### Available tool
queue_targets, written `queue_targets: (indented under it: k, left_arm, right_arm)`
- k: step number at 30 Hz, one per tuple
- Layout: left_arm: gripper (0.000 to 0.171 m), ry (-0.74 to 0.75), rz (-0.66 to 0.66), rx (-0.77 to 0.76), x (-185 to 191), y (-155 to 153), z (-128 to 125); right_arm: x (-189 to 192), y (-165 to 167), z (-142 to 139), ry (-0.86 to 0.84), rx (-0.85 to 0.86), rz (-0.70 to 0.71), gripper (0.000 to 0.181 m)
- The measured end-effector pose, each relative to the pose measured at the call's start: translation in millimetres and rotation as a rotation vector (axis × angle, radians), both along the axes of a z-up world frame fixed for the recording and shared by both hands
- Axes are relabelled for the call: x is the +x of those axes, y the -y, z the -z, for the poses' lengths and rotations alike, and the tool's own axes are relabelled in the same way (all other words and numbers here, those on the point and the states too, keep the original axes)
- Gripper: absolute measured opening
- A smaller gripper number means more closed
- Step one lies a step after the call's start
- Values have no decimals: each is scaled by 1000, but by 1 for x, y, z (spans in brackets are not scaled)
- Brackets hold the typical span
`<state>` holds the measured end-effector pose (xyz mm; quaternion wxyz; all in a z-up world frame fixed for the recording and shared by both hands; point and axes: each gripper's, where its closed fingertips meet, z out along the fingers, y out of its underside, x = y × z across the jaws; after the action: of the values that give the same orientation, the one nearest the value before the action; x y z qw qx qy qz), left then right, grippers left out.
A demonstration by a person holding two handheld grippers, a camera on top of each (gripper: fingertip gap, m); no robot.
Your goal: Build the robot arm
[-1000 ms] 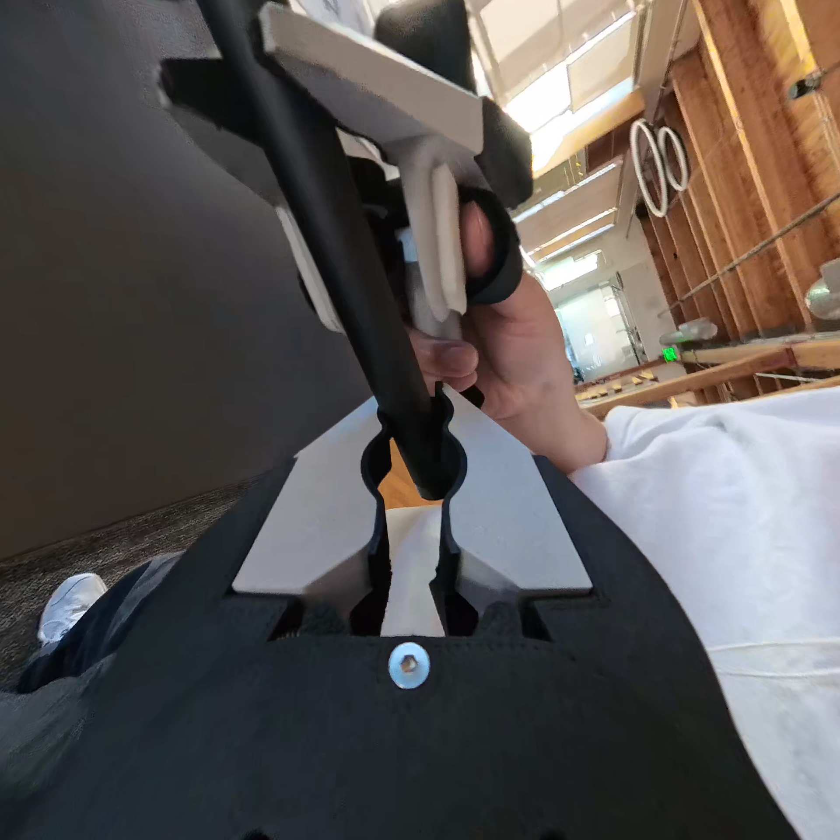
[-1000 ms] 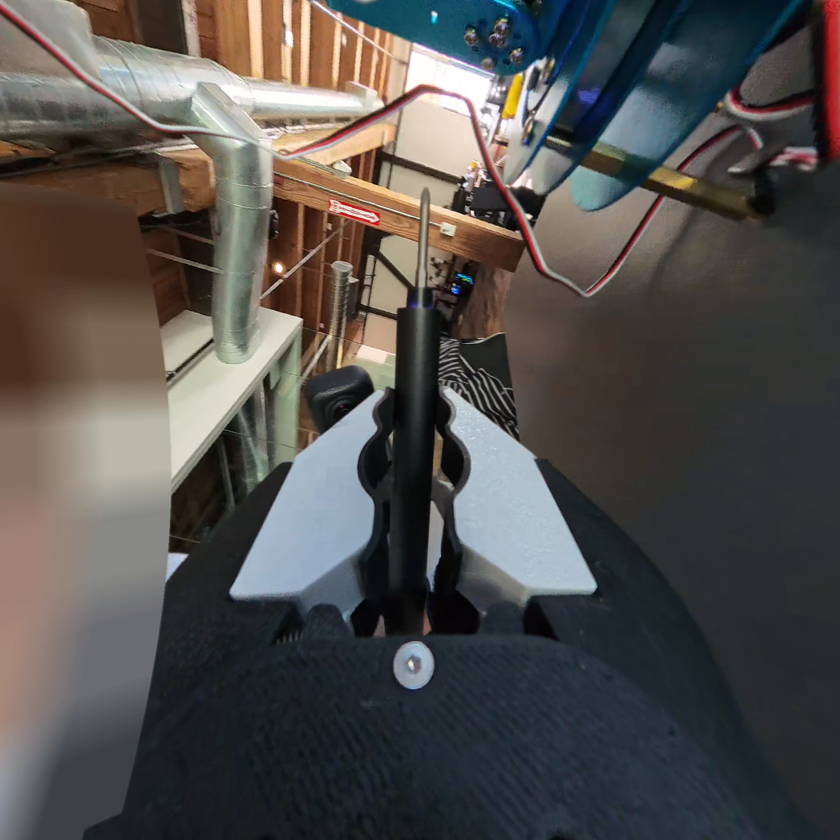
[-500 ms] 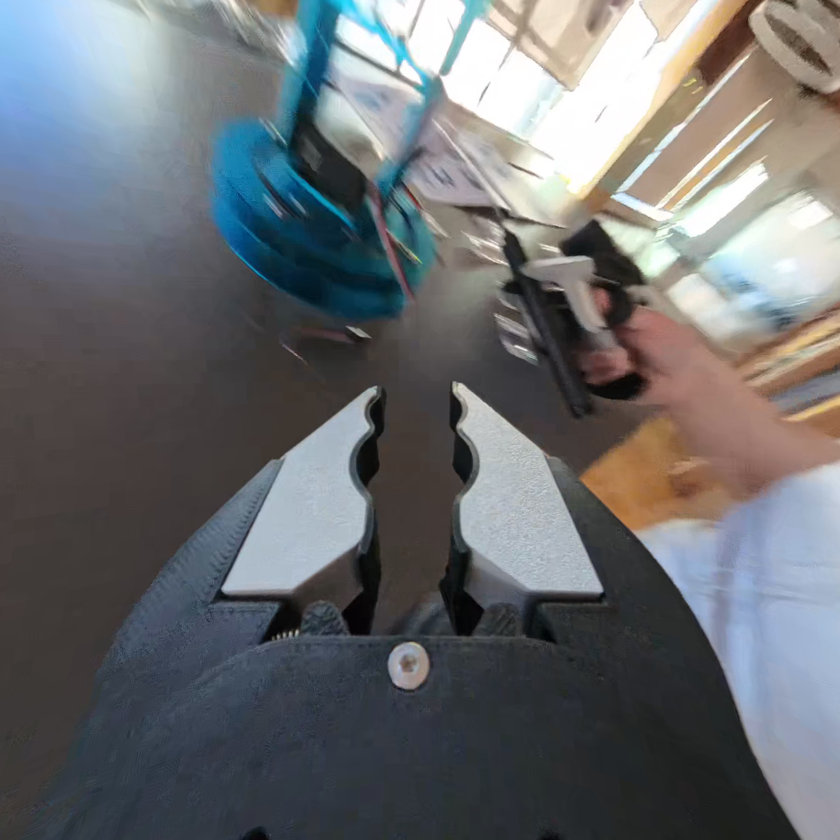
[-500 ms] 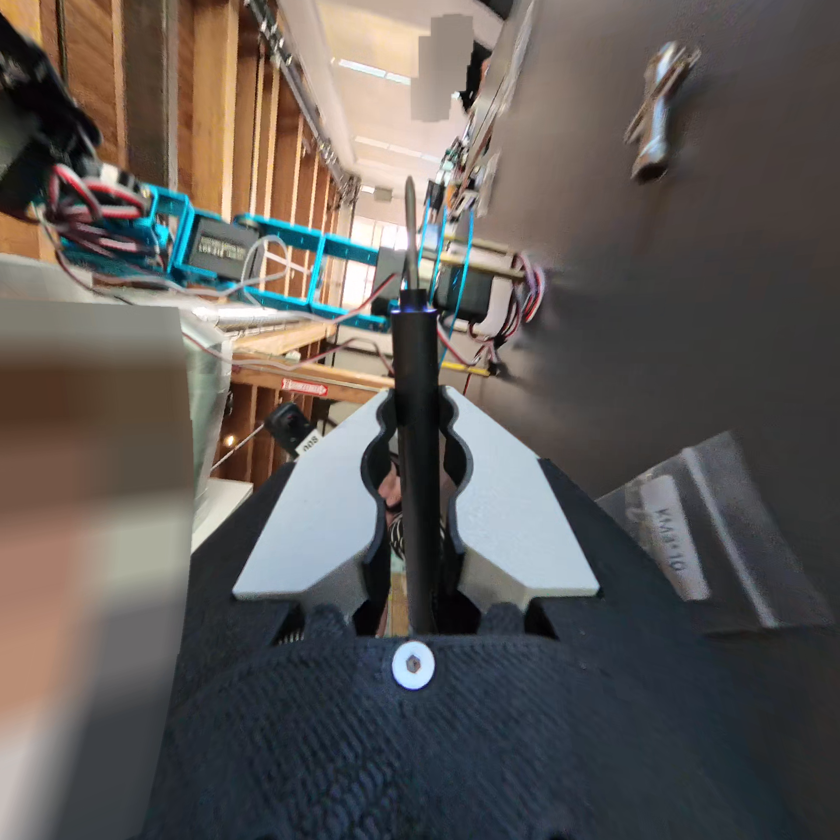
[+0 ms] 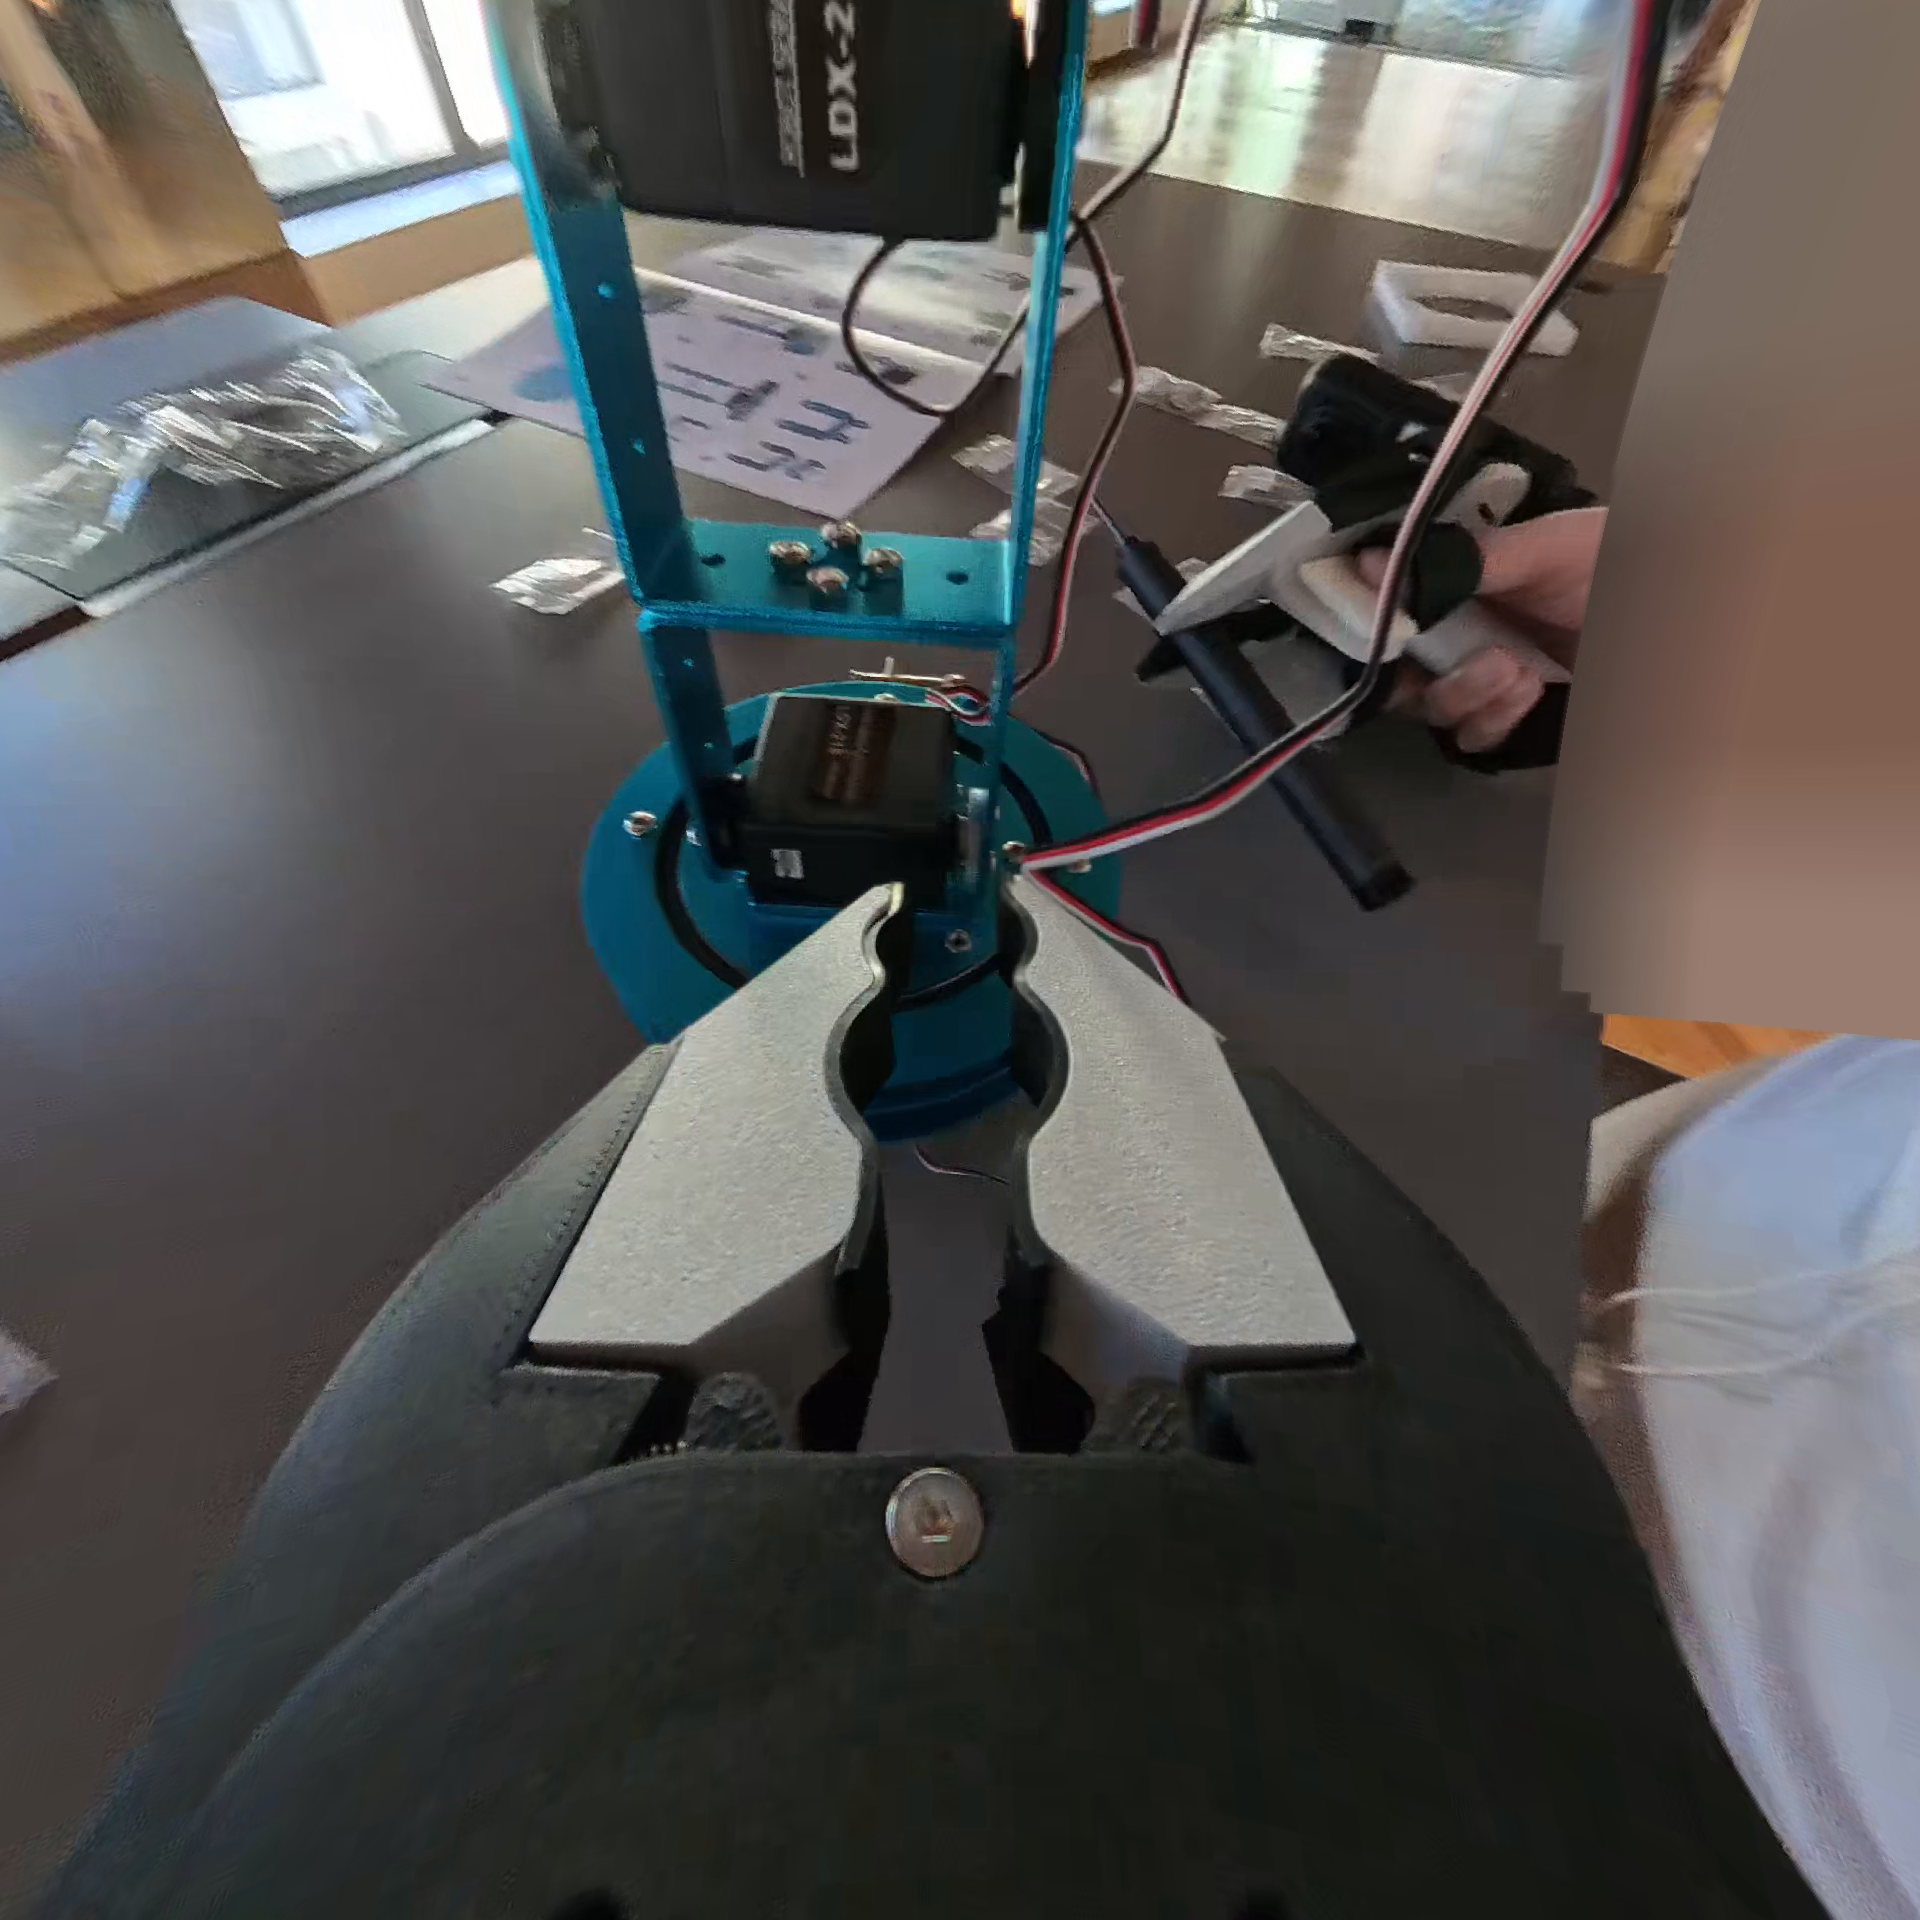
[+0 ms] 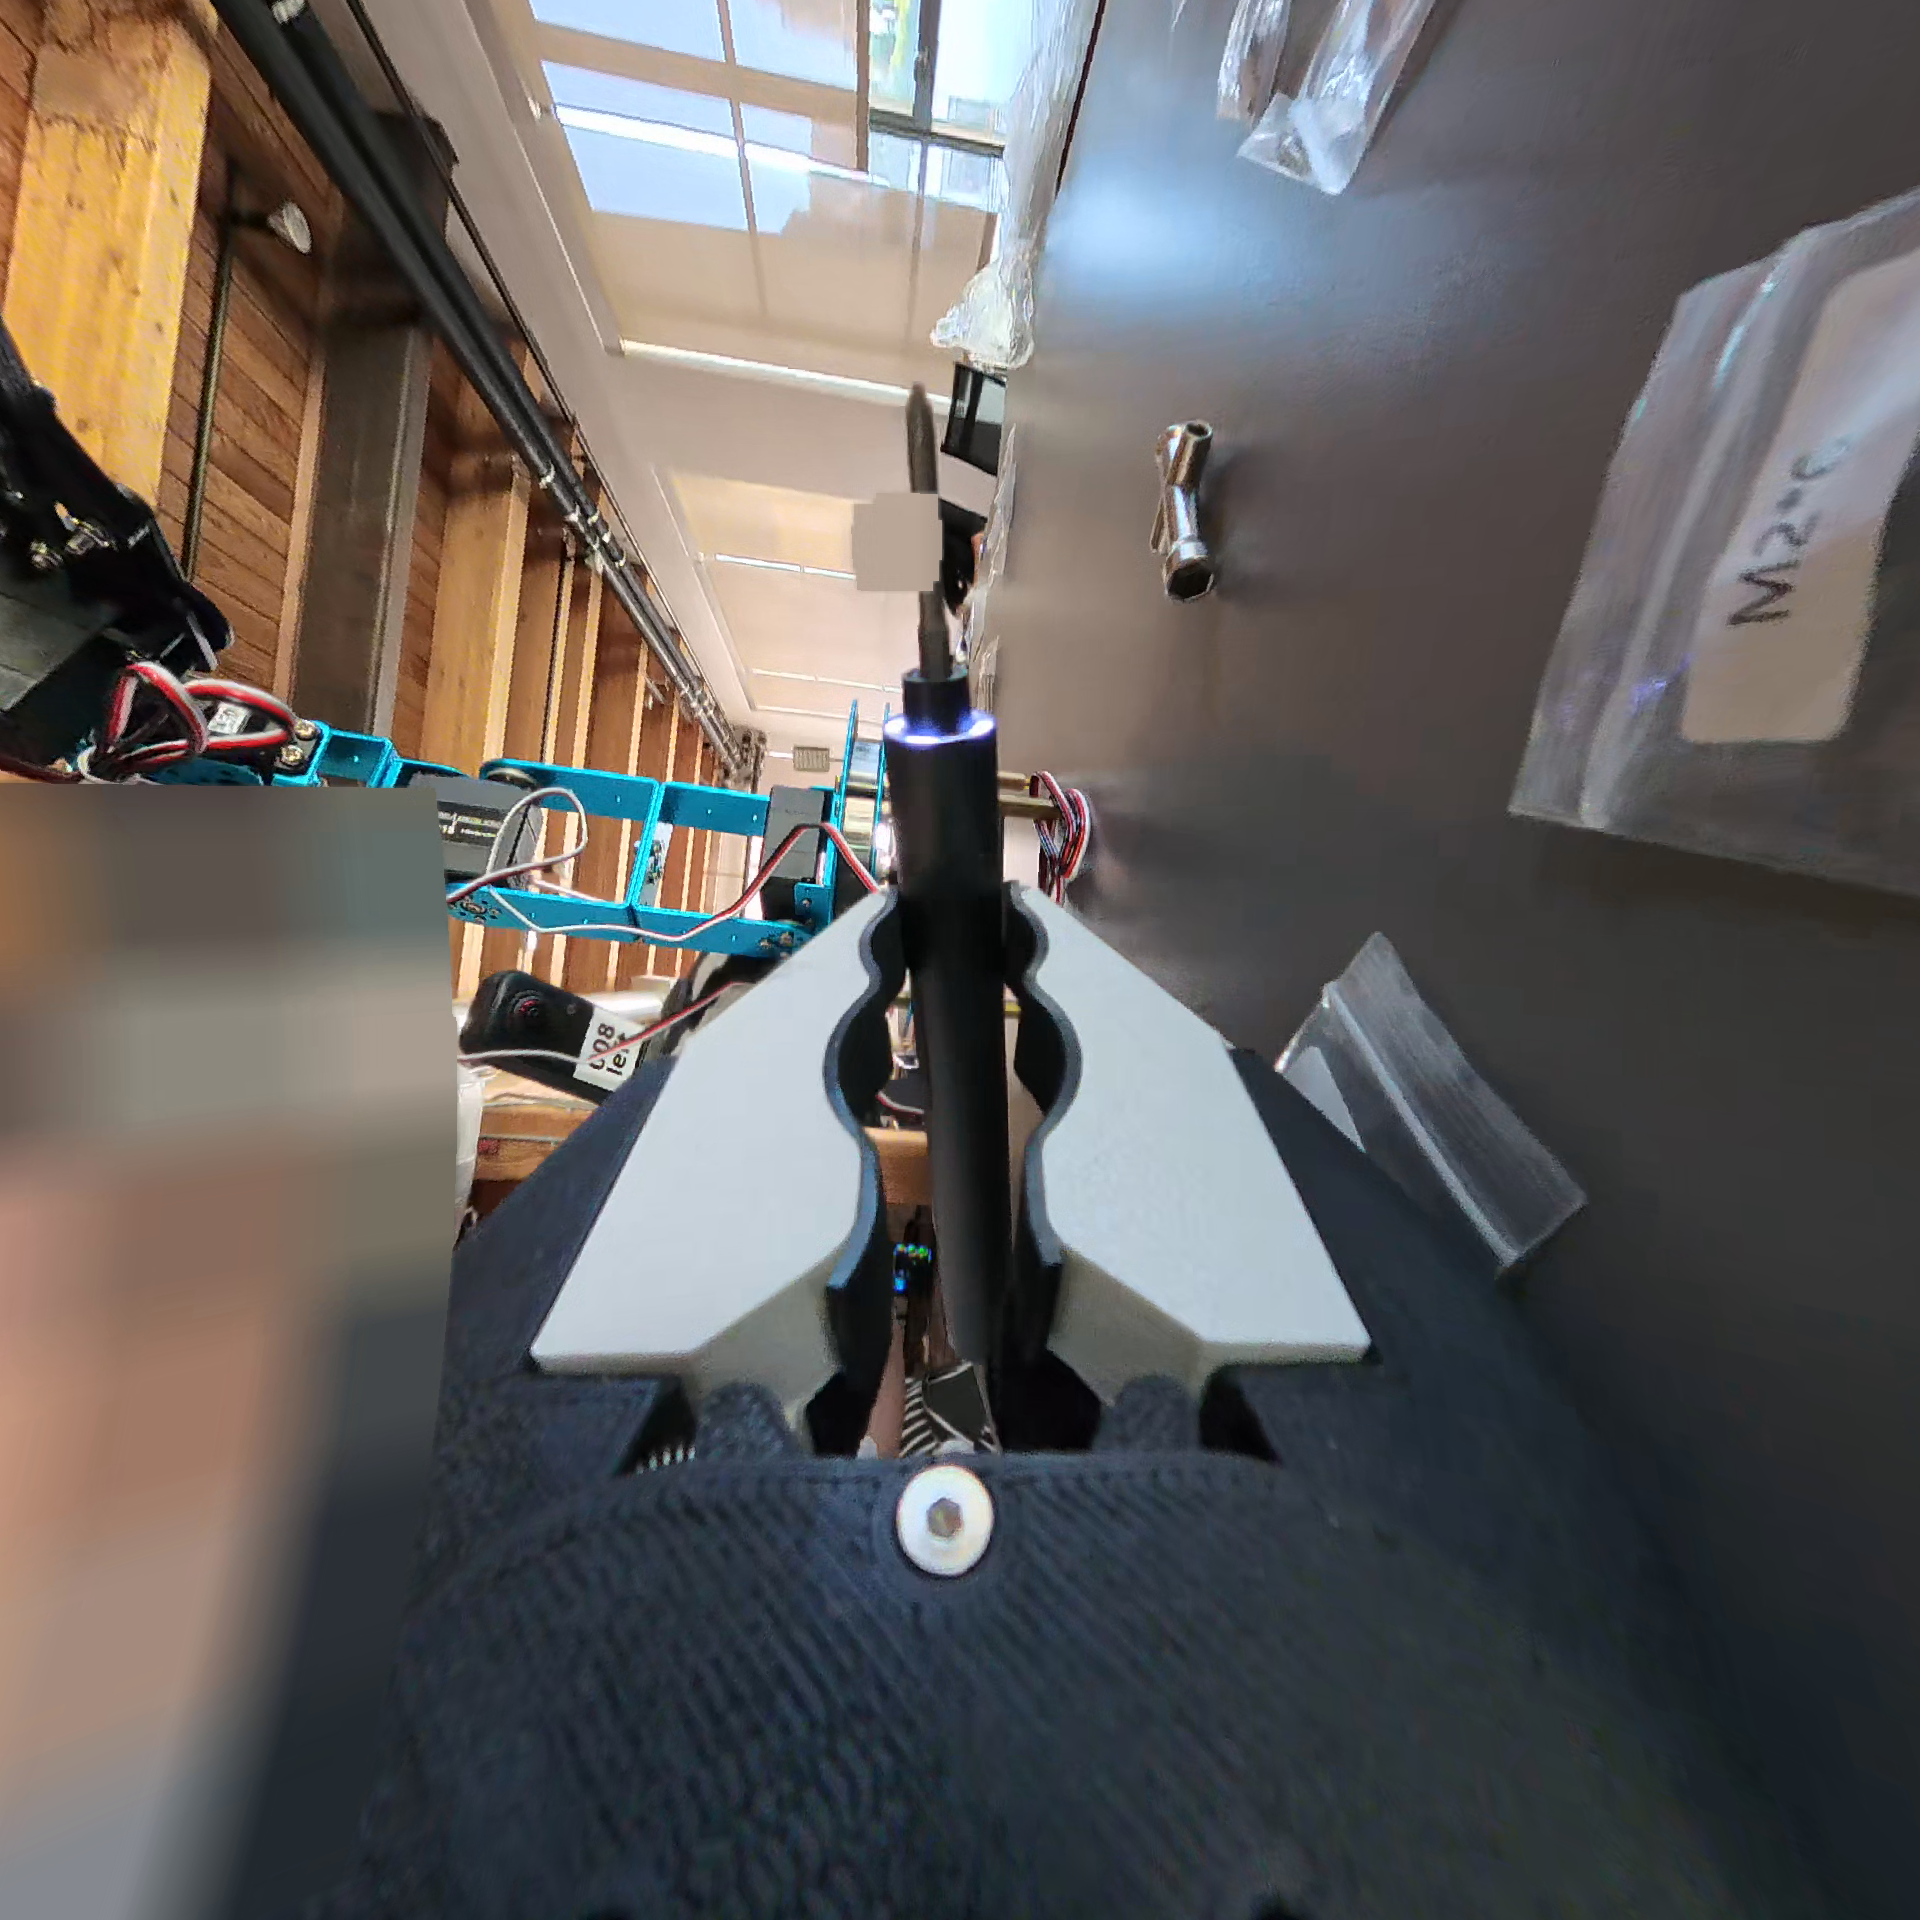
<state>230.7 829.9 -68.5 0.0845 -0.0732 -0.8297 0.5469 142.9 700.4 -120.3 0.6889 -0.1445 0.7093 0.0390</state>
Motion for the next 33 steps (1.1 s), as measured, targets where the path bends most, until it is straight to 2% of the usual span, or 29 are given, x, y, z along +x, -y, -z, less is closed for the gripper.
queue_targets:
  k: [5,16,21,25,27,33]
  left_arm:
    - [19,-4,27,60,-1,1,11]
    - [0,94,53,90,0,4,16]
    - [0,72,42,81,4,0,14]
    - [0,-15,12,54,15,-7,8]
    - [10,-46,40,62,8,-9,8]
    - [12,36,100,89,-3,-5,13]
  right_arm:
    - [1,1,3,-29,-27,3,16]
    - [6,-6,17,-173,-189,-127,16]
    - [11,-15,21,-225,-232,-204,17]
    - [16,-18,19,-230,-255,-206,16]
    - [17,-19,20,-227,-256,-198,16]
    - [17,-18,22,-212,-228,-170,16]
